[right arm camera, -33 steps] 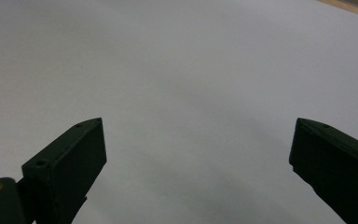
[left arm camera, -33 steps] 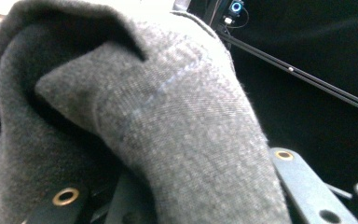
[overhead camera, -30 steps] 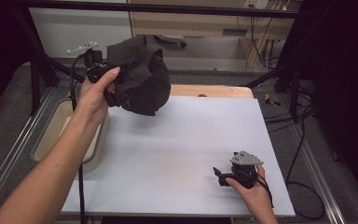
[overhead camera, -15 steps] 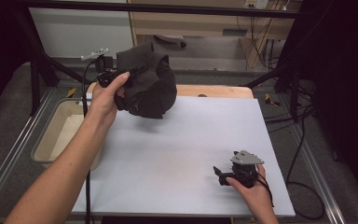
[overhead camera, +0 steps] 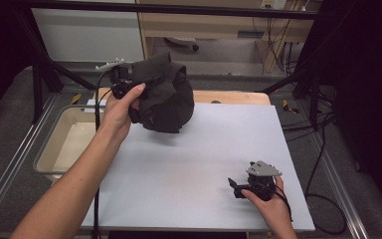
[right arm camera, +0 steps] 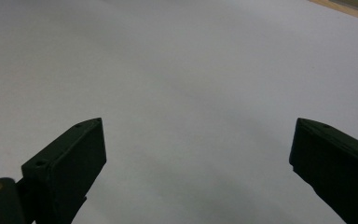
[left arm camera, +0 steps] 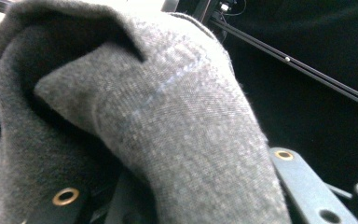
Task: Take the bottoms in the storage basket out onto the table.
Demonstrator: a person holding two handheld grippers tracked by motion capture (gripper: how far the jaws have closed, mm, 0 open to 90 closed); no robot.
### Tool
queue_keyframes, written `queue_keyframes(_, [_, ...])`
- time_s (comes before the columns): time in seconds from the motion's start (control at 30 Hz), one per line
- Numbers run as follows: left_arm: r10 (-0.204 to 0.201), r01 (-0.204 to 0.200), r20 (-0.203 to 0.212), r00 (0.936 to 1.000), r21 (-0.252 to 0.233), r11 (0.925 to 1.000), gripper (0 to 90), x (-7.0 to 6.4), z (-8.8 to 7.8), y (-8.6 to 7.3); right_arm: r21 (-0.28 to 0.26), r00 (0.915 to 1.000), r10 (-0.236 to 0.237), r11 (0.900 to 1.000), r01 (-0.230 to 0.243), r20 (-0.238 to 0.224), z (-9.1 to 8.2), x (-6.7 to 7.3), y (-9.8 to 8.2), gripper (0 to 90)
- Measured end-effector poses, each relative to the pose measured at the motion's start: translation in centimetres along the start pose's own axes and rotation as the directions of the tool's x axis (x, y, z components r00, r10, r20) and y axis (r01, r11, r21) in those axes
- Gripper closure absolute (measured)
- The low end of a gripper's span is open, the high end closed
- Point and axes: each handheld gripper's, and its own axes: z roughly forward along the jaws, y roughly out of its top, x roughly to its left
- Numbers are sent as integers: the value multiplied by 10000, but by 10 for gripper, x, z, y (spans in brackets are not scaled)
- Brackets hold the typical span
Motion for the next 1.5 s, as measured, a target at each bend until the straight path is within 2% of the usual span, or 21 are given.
queue_keyframes(0.1, [316,-316,95,9995,37,9995,675,-2,2,-3,-6,10000,33,10000,-33,3,0,-1,0,43])
queue_keyframes(0.33, [273,-272,214,9994,-35,9996,674,-5,8,-15,-165,10000,-32,9999,32,5,-6,1,-1,43])
queue_keyframes(0.4, [153,-151,283,9995,-54,9999,674,-5,12,-17,-123,10000,0,9999,0,13,-5,1,-1,43])
queue_keyframes(0.53, [152,-153,409,9990,27,9999,674,-6,19,-21,-33,10000,-82,10000,82,12,-2,1,-1,43])
queue_keyframes(0.67, [90,-96,581,9983,106,9999,674,-13,28,-26,33,9999,36,10000,-36,98,-3,-1,-2,43])
queue_keyframes(0.8, [245,-255,771,9967,118,9996,674,-20,35,-32,-101,9999,123,9999,-121,121,-5,-3,-2,43])
queue_keyframes(0.87, [269,-287,950,9951,173,9994,674,-22,38,-40,-72,9999,38,10000,-37,111,-5,-3,-2,43])
queue_keyframes(0.93, [287,-310,989,9947,216,9993,674,-22,39,-44,-107,10000,30,9999,-29,79,-6,-2,-2,43])
queue_keyframes(0.97, [232,-260,1056,9941,253,9993,673,-23,40,-53,-115,10000,18,9999,-17,67,-7,-2,-2,43])
queue_keyframes(1.0, [232,-260,1056,9941,253,9993,673,-23,40,-53,-115,10000,18,9999,-17,67,-7,-2,-2,43])
queue_keyframes(1.03, [261,-291,1136,9932,254,9993,673,-22,40,-62,-135,10000,18,9999,-17,65,-7,-2,-2,43])
queue_keyframes(1.1, [152,-175,1242,9921,178,9997,673,-21,39,-69,-72,9999,60,10000,-59,115,-6,-2,-3,43])
queue_keyframes(1.17, [101,-121,1279,9917,149,9998,672,-22,37,-73,27,9999,35,10000,-35,144,-5,-2,-3,43])
queue_keyframes(1.33, [294,-338,1278,9914,318,9989,670,-24,28,-78,15,9998,32,10000,-32,184,-5,-2,-3,44])
queue_keyframes(1.5, [252,-270,1199,9925,139,9995,670,-22,24,-81,-2,9999,9,10000,-9,165,-5,-3,-3,44])
